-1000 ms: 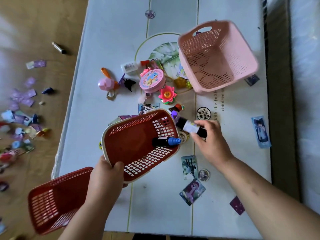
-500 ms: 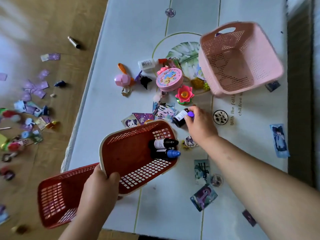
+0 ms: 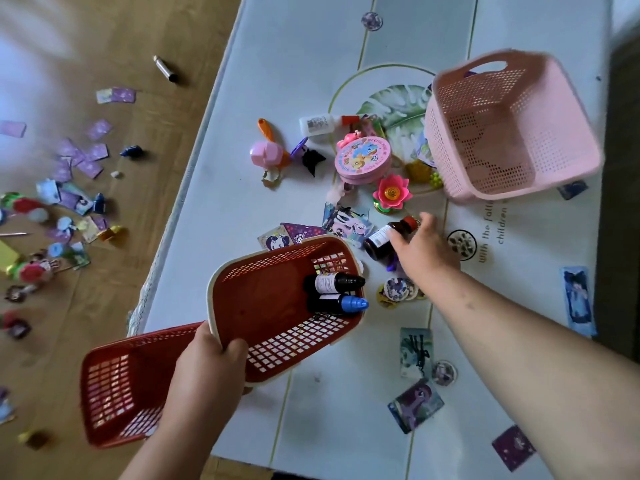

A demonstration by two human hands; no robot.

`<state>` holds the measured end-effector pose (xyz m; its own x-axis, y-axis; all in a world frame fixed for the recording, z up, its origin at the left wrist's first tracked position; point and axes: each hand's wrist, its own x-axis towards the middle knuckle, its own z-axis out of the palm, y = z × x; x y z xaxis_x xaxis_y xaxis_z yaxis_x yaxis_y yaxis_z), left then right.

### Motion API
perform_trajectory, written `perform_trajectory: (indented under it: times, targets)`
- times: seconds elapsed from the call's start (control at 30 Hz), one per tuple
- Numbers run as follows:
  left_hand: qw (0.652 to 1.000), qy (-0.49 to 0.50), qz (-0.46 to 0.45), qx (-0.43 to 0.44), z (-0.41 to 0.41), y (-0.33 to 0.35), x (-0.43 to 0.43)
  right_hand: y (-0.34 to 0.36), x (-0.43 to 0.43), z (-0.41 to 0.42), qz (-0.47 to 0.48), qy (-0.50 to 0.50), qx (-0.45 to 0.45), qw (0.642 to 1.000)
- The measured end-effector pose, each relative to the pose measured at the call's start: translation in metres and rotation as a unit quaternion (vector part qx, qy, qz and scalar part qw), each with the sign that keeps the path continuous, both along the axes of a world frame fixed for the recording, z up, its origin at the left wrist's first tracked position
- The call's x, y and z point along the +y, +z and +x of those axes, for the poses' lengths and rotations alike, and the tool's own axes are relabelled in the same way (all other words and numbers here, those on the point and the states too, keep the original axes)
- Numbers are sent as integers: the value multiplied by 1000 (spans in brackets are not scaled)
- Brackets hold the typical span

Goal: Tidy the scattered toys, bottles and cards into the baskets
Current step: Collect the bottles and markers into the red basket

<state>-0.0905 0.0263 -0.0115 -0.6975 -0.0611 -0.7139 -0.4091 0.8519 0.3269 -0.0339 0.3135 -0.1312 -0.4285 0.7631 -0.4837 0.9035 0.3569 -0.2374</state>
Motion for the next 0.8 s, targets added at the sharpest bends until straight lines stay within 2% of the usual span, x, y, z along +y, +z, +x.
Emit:
perform_trajectory:
  times: [0.07, 0.2, 0.3, 0.37, 0.57, 0.7, 0.73, 0.8]
  targets:
    - [1000, 6, 1, -2, -1, 1, 2, -3, 2, -12, -59, -8, -11, 998]
    - [1000, 4, 2, 1, -4, 0, 7, -1, 6, -17, -131, -98, 50, 985]
    - [1000, 9, 6, 0, -6, 2, 9, -4, 7, -6, -195, -171, 93, 961]
    - [1000, 9, 4, 1, -7, 2, 9, -10, 6, 3, -218, -186, 119, 951]
    - [1000, 5, -5, 21, -10, 8, 4, 10, -12, 8, -195, -280, 226, 913]
    - [1000, 5, 0, 12, -13, 19, 1, 49, -24, 14, -85, -256, 300, 915]
    - [1000, 4, 0, 9, -12, 21, 1, 59, -27, 15, -80, -258, 330, 904]
    - [1000, 4, 7, 7, -12, 26, 2, 77, -36, 13, -137, -241, 378, 883]
